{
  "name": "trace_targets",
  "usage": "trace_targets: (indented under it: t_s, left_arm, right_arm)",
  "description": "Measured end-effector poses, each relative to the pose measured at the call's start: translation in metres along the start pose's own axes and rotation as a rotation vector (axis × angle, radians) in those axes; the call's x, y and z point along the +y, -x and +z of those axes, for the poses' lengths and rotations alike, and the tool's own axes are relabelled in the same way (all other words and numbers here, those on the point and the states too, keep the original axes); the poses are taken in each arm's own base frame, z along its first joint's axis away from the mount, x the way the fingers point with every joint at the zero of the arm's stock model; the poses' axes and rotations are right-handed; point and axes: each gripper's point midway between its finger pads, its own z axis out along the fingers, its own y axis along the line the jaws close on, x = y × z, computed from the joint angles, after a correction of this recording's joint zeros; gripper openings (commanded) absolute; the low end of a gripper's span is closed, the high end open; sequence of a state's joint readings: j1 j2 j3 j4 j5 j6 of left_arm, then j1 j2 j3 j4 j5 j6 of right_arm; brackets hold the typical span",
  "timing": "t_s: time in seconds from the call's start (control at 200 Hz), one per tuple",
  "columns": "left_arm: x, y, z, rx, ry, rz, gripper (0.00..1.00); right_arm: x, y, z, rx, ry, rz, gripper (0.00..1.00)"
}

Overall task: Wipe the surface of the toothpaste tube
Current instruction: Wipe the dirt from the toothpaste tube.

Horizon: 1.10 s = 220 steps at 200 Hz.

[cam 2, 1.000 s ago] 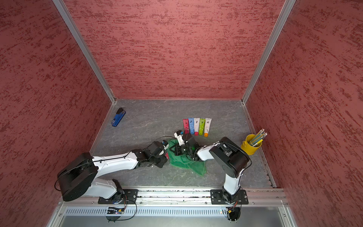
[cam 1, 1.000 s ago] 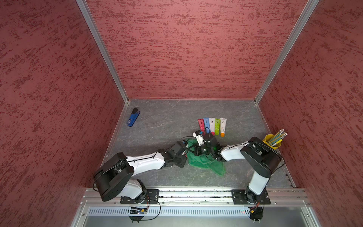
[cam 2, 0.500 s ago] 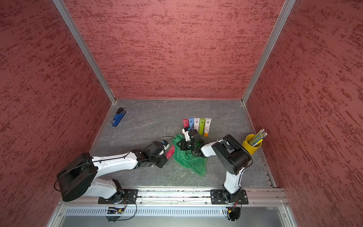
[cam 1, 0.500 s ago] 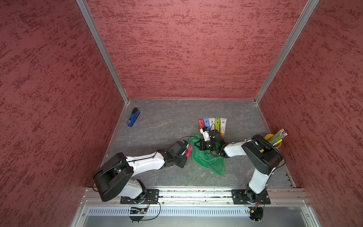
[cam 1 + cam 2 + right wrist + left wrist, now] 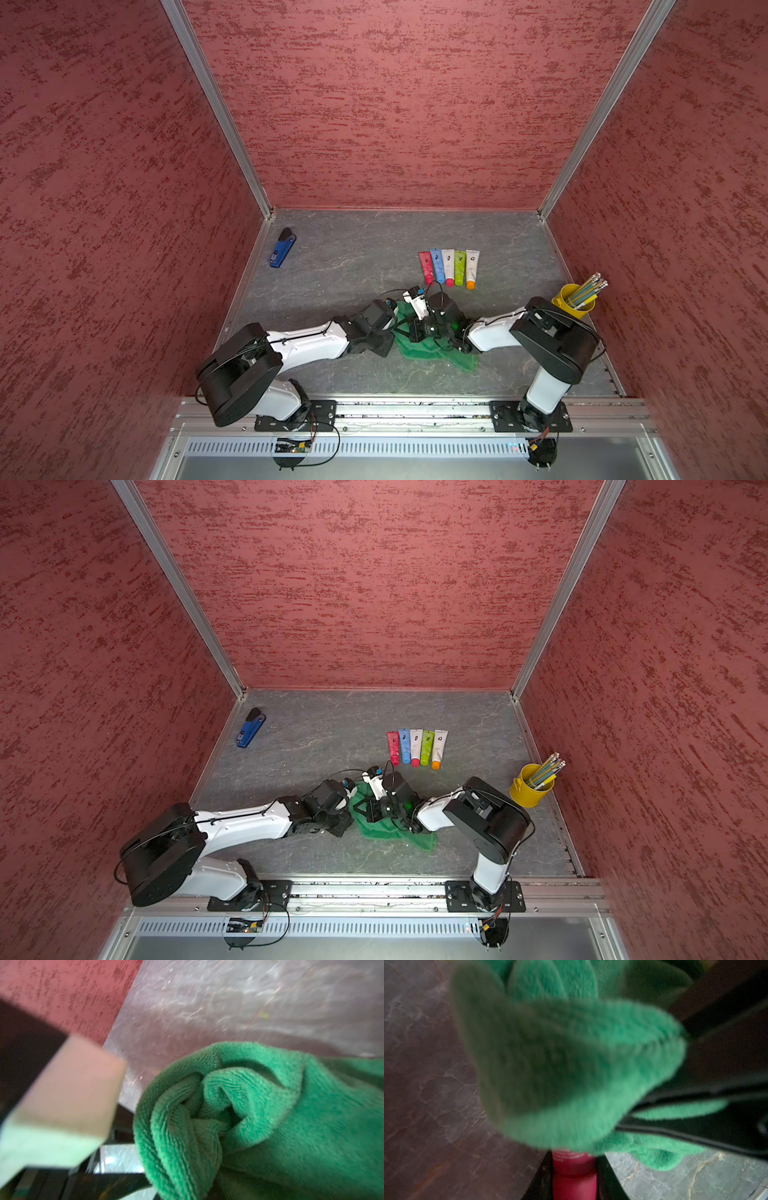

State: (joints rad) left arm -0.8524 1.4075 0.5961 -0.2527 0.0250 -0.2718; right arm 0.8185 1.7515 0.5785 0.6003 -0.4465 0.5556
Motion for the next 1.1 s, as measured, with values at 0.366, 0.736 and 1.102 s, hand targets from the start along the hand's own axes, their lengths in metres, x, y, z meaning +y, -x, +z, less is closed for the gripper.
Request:
trace_targets:
  t_s: [0.366, 0.736, 1.102]
  left_arm:
    - [0.003, 0.008, -0.001, -0.043, 0.009, -0.004, 0.00]
    - [0.003, 0.012, -0.001, -0.060, 0.012, -0.006, 0.00]
    - [-0.003, 0.011, -0.001, -0.055, -0.016, 0.002, 0.00]
  right_arm:
    - [-0.038, 0.030, -0.003, -0.007, -0.012, 0.075, 0.00]
    - [-0.078, 0.058, -0.016, -0.073, -0.173, 0.105, 0.00]
    - [-0.104, 0.062, -0.039, -0.147, -0.341, 0.121, 0.00]
